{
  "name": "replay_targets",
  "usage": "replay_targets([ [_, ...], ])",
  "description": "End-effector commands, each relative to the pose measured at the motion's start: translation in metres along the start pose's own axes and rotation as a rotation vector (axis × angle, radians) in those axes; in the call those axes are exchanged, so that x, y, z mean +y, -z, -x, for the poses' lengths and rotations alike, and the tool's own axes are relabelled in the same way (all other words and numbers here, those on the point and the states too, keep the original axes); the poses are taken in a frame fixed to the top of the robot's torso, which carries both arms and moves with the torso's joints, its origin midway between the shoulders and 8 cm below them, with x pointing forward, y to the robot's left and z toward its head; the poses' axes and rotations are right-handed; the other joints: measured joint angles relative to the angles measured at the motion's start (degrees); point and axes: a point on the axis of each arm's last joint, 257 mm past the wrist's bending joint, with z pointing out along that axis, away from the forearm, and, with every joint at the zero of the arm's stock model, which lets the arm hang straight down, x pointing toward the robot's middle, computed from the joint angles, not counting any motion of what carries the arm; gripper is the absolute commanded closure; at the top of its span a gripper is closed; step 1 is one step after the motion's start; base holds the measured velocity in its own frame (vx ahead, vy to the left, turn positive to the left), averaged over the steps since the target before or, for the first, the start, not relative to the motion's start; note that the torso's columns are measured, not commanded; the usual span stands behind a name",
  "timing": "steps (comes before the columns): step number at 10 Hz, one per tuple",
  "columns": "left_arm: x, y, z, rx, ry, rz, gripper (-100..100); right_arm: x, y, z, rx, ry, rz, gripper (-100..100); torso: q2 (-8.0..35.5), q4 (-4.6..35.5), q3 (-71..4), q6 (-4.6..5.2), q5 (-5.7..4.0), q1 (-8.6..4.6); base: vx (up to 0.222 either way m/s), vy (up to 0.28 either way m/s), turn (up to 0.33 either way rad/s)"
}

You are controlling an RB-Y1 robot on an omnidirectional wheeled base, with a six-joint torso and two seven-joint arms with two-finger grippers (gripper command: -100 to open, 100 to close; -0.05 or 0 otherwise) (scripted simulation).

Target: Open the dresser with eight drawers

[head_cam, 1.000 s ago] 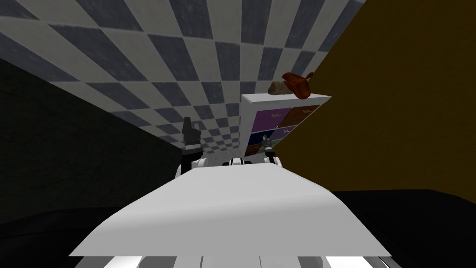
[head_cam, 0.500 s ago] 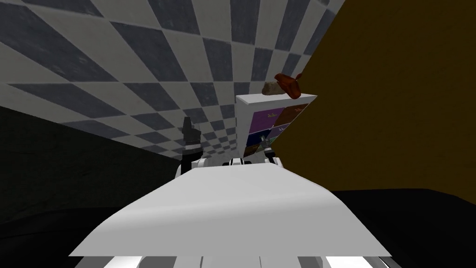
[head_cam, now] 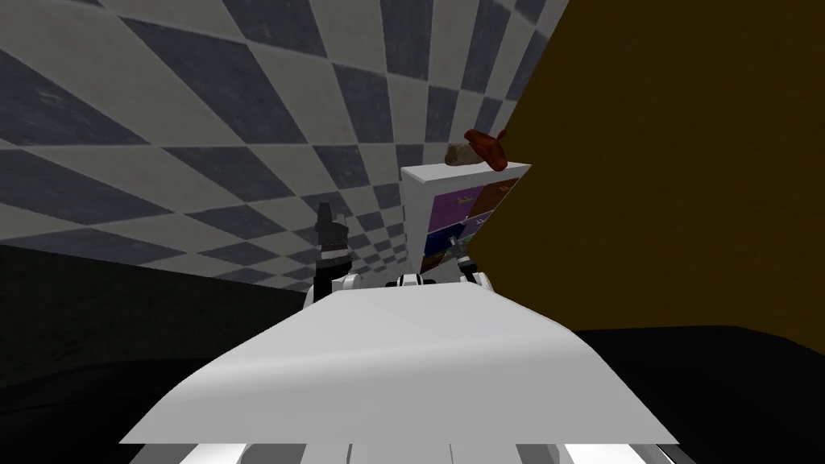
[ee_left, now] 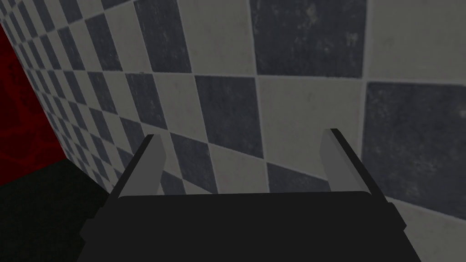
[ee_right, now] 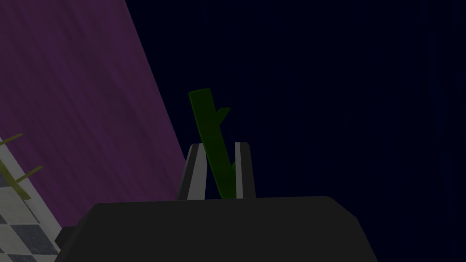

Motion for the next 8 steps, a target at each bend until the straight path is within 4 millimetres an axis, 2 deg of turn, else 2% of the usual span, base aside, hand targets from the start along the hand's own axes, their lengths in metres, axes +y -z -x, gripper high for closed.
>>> replay_targets([
  [1,0.0,0.0,0.0,0.0,0.0,0.0,0,0.001,0.001,0.003,-0.018,-0.006,0.014,100,0.0,-0.1,0.0,-0.22,-0.05,0.07,0.027,0.02,-0.031],
  [2,0.0,0.0,0.0,0.0,0.0,0.0,0,-0.004,0.006,-0.015,0.019,0.013,0.008,100,0.0,0.0,0.0,-0.22,-0.07,-0.07,-0.075,-0.021,0.356],
  [3,0.0,0.0,0.0,0.0,0.0,-0.001,0,-0.007,0.006,-0.016,0.024,0.001,-0.003,100,0.2,0.0,0.2,-0.26,-0.16,-0.22,-0.093,-0.041,0.203],
  [4,0.0,0.0,0.0,0.0,0.0,0.0,0,-0.01,0.011,-0.032,0.056,0.032,0.0,100,0.3,0.0,0.2,-0.08,-0.1,-0.2,-0.128,-0.026,0.297],
  [5,0.0,0.0,0.0,0.0,0.0,-0.001,0,-0.015,0.011,-0.034,0.065,0.011,-0.019,100,0.2,0.1,0.2,-0.06,-0.06,-0.19,-0.119,-0.014,0.155],
  [6,0.0,0.0,0.0,0.0,0.0,0.0,0,-0.017,0.017,-0.05,0.095,0.045,-0.011,100,0.1,0.1,0.1,0.01,-0.01,-0.13,-0.12,-0.018,0.325],
  [8,0.0,0.0,0.0,0.0,0.0,0.0,0,-0.023,0.017,-0.053,0.108,0.018,-0.036,100,0.0,0.1,0.0,-0.03,0.06,-0.01,-0.075,-0.002,0.082],
])
